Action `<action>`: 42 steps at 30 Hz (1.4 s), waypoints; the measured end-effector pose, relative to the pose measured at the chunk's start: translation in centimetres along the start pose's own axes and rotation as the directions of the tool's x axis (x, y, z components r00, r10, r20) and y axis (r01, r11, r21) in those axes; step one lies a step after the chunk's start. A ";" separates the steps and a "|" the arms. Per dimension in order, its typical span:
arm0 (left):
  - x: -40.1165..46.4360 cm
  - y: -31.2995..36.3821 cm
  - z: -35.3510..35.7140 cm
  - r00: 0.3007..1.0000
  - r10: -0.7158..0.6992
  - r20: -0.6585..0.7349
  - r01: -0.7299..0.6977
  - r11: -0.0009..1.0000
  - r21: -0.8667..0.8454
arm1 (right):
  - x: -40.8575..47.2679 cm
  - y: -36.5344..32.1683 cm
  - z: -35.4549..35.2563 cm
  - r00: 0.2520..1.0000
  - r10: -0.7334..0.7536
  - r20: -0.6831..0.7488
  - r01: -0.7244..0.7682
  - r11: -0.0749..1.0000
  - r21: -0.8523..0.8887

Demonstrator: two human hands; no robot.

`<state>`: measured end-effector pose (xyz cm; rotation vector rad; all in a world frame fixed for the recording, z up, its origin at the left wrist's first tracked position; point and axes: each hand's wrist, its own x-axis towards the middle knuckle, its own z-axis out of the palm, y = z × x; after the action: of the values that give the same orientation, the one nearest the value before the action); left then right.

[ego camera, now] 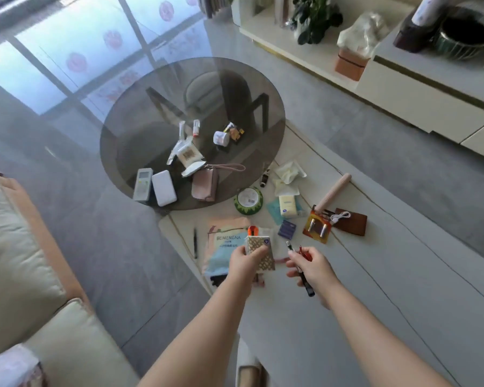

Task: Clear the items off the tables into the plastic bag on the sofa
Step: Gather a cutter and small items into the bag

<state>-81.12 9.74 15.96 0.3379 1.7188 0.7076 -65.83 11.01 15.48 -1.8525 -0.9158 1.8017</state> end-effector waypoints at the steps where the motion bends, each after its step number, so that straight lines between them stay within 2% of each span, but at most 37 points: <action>1: -1.7 0.1 -1.2 1.000 -0.004 -0.006 0.004 0.999 -0.041 | -1.4 -0.6 0.7 1.000 -0.004 0.030 0.004 1.000 0.003; 6: -9.2 0.1 -7.5 0.999 -0.013 -0.040 0.005 0.977 -0.214 | -7.8 -3.5 5.0 0.984 -0.046 0.172 0.051 0.998 -0.027; 13: -17.3 -1.1 -18.6 0.984 -0.069 -0.164 -0.023 0.865 -0.502 | -15.3 -6.6 14.7 0.922 -0.022 0.386 0.067 0.993 -0.102; 19: -22.6 -4.1 -29.8 0.941 -0.072 -0.332 -0.156 0.778 -0.609 | -21.5 -7.2 26.2 0.843 -0.025 0.538 0.206 0.938 -0.279; 24: -26.7 -8.2 -39.4 0.902 -0.110 -0.418 -0.232 0.693 -0.683 | -26.5 -6.5 36.2 0.752 0.035 0.658 0.264 0.899 -0.350; 27: -28.6 -11.0 -44.5 0.854 -0.136 -0.502 -0.307 0.647 -0.698 | -29.3 -5.6 42.1 0.695 0.083 0.714 0.278 0.885 -0.374; 30: -29.8 -13.5 -48.8 0.791 -0.200 -0.578 -0.385 0.571 -0.725 | -31.5 -4.2 47.4 0.644 0.138 0.752 0.247 0.893 -0.376; 34: -31.1 -16.7 -52.6 0.721 -0.286 -0.630 -0.378 0.600 -0.705 | -33.9 -2.0 52.8 0.623 0.214 0.753 0.227 0.871 -0.435; 42: -29.5 -20.4 -56.6 0.709 -0.469 -0.526 -0.306 0.468 -0.829 | -34.4 0.9 60.8 0.689 0.282 0.668 0.297 0.731 -0.615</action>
<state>-124.11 -38.57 33.55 -0.9275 1.7313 1.7185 -123.92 -22.99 34.15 -1.3603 -2.1491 2.4733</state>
